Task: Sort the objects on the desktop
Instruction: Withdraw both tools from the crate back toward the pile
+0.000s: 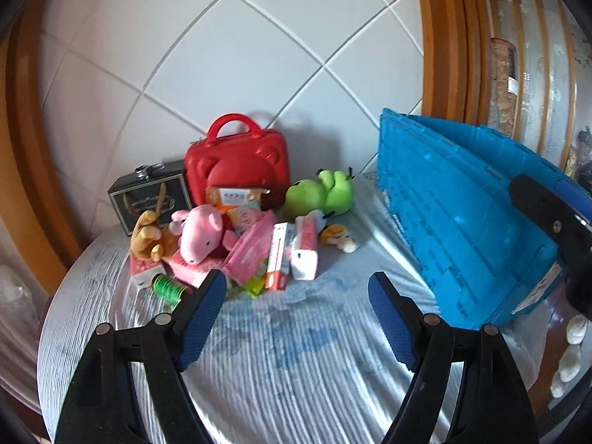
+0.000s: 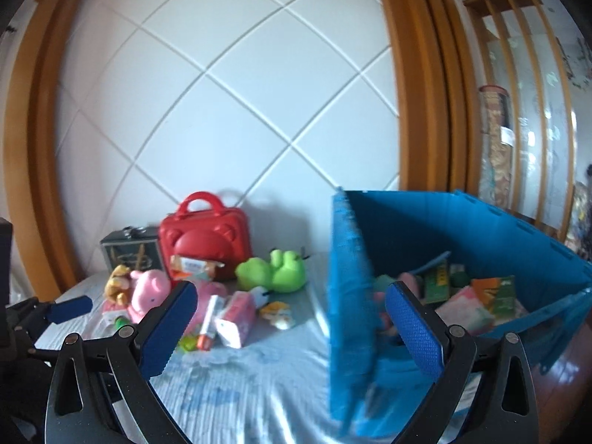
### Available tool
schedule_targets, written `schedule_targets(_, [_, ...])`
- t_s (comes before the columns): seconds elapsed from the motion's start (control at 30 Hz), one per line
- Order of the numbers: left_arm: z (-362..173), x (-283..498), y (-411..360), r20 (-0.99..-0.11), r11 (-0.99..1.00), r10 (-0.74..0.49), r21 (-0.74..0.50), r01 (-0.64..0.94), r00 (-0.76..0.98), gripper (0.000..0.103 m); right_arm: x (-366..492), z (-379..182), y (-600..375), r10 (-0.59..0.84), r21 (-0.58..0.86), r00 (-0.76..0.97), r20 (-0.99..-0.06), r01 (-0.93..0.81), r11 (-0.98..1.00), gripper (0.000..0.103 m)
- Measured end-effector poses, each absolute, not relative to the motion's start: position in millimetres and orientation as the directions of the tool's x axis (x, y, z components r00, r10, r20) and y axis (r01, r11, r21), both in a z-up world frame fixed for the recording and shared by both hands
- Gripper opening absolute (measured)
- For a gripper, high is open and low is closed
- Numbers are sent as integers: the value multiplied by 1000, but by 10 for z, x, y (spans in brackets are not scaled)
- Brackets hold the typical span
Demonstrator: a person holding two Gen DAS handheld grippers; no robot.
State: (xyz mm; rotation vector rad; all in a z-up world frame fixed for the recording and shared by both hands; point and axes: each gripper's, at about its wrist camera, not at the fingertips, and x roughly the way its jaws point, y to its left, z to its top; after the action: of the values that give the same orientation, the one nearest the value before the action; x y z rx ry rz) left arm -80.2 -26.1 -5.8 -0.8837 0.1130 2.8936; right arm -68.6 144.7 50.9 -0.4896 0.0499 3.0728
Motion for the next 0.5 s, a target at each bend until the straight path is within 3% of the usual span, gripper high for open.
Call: schedule_targets(0.5, [-952, -1252, -1647, -707, -977, -159, 11, 214, -689, 79, -1509, -290, 854, -95, 4, -857, -507, 108, -994, 103])
